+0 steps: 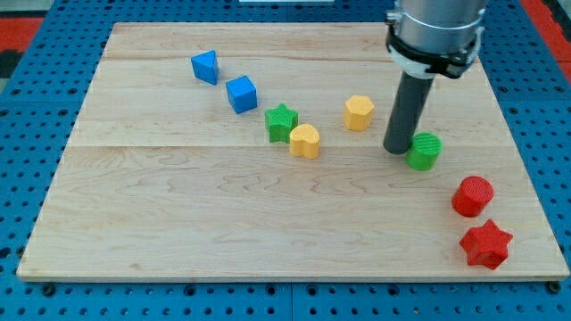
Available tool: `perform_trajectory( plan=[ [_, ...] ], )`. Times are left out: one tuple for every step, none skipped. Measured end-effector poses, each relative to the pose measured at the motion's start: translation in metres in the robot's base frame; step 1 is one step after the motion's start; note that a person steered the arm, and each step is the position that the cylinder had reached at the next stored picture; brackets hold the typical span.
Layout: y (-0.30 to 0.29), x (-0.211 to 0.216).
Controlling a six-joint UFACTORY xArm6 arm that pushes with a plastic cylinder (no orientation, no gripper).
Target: Move the green circle to the top of the red circle
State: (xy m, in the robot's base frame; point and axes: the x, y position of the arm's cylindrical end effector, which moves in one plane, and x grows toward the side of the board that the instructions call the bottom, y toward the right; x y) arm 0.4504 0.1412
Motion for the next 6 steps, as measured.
perform_trajectory(
  plan=[
    [0.014, 0.0],
    [0.049, 0.002],
    [-0.075, -0.001],
    [-0.112, -0.017],
    [-0.087, -0.042],
    [-0.076, -0.048]
  ],
)
